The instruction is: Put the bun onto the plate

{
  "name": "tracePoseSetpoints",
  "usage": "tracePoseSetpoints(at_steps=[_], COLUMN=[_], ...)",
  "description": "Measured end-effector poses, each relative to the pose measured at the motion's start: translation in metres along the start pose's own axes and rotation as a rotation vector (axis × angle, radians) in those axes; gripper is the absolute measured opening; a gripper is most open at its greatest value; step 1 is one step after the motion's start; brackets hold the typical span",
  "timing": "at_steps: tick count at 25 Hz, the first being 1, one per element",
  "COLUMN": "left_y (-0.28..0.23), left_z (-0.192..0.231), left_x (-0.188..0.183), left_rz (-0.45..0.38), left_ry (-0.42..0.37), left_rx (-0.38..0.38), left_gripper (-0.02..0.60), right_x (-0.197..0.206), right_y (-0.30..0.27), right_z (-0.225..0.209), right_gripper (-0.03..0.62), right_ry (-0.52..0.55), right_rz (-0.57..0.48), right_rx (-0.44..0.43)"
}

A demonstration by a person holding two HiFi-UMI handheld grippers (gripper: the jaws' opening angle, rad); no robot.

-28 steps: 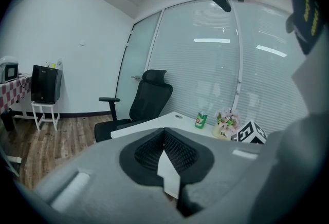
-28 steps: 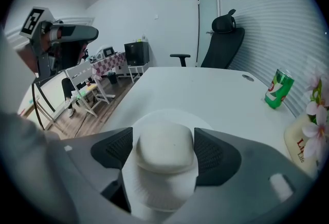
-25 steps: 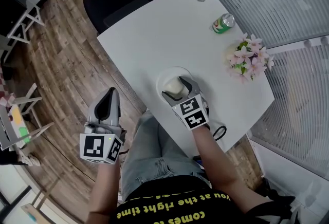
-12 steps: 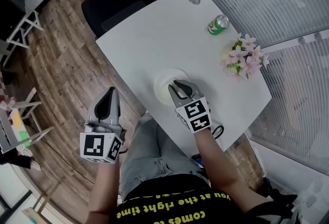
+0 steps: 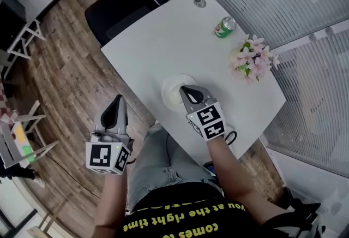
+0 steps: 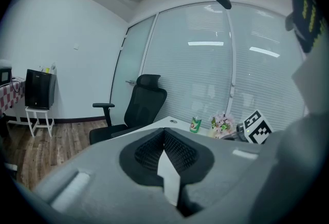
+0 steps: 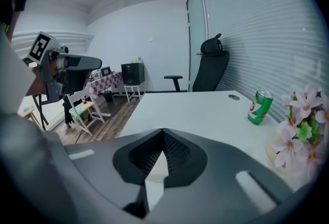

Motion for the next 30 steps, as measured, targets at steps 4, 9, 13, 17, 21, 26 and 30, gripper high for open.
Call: tracePoseSetpoints(at_steps=[4, 9, 13, 17, 21, 26, 30], left_y=[0.001, 0.004, 0.007, 0.006, 0.003, -0.001, 0.0], left_z=[0.0, -0.001, 0.0, -0.004, -0.007, -0.01, -0.014], left_x=[-0.007, -0.017, -0.021, -0.026, -0.034, -0.044, -0.05], left_rz=[-0.013, -0.028, -0.032, -0.044, -0.061, -0.082, -0.09], left_ry=[-0.014, -0.033, -0.047, -0.054, -0.065, -0.08, -0.09], left_rx=[0.008, 0.022, 0.033, 0.051, 0.067, 0.084, 0.093], left_gripper=[0.0, 0.0, 0.0, 0.0, 0.0, 0.0, 0.0], right_x=[-0.01, -0.025, -0.043, -0.058, -0.069, -0.079, -0.086], right_y=[0.011, 0.027, 0.043, 0.061, 0.078, 0.101, 0.118], right_z=[0.002, -0.001, -0.004, -0.005, -0.009, -0.012, -0.015], right_gripper=[0.008, 0.008, 0.008, 0.008, 0.008, 0.008, 0.008], right_ry=[0.008, 0.003, -0.01, -0.023, -0.032, -0.043, -0.057], right_rz=[-0.031, -0.084, -0.156, -0.225, -0.282, -0.347, -0.392], right_rx=[-0.012, -0.032, -0.036, -0.039, -0.027, -0.021, -0.028])
Point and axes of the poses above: the fingertips, and each gripper's own axes: y backward along the fingers, z to its left, x out of its underside, the point moved 9 cm from there along y, backward along the fingers, and after that the axes turned 10 degrees about -y, right-handed, at the moved point
